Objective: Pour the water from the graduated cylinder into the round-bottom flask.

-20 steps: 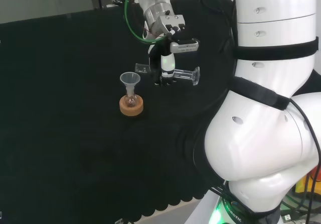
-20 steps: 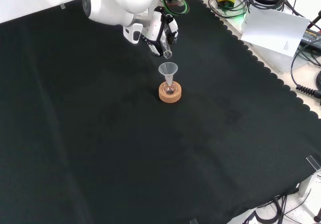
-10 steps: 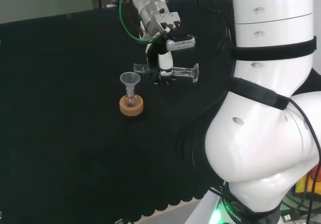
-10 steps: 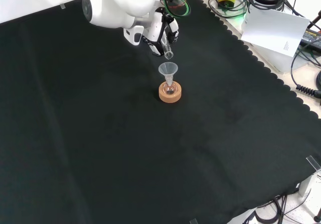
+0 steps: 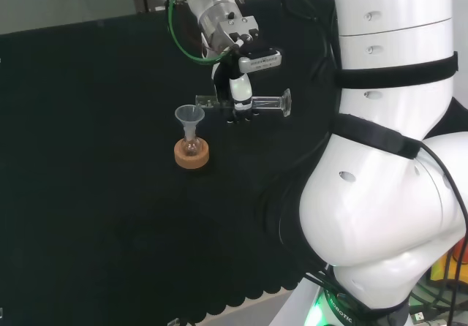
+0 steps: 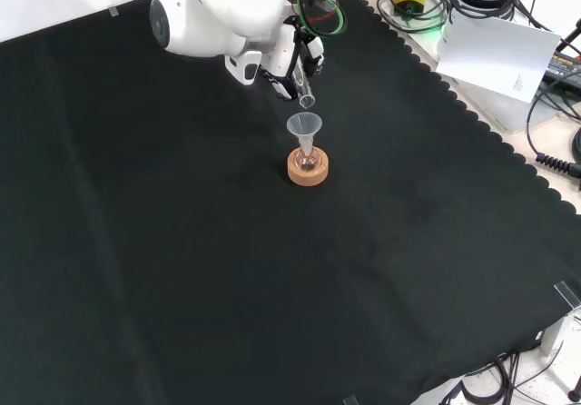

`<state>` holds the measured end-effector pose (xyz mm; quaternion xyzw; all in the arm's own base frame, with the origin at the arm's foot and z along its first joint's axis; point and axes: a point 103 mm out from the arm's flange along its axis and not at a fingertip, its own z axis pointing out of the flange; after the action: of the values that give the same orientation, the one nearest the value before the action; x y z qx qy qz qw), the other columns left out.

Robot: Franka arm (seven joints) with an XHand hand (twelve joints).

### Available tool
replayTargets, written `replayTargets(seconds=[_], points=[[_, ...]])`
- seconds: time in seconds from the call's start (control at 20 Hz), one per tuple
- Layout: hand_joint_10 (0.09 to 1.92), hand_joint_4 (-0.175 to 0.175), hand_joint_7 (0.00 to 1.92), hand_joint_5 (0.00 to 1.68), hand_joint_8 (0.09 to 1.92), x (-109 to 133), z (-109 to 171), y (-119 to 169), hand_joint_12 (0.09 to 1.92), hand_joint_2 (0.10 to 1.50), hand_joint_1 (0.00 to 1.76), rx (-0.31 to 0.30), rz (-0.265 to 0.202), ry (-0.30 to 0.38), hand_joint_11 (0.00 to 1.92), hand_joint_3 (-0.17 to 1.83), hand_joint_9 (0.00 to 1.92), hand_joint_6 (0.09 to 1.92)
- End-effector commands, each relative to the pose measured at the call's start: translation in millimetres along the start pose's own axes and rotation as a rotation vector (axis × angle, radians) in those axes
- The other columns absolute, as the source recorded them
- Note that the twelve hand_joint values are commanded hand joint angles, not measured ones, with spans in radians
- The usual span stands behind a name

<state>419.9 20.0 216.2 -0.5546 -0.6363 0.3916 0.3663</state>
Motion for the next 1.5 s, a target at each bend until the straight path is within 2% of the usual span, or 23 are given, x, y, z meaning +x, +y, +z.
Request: replayTargets(seconds=[0.05,0.85,1.5], points=[[0.49,-0.109,0.81,0.84,0.78,2,-1,0,0.86,0.91,1.46,0.026,0.015,-0.014,1.0,0.74,1.1,0.86],[0.5,-0.11,0.82,0.84,0.78,10,-6,0,0.86,0.91,1.47,0.084,0.063,-0.054,1.02,0.74,1.1,0.86],[0.51,-0.115,0.83,0.84,0.78,15,-9,-3,0.85,0.91,1.47,0.089,0.085,-0.067,1.04,0.74,1.11,0.86]])
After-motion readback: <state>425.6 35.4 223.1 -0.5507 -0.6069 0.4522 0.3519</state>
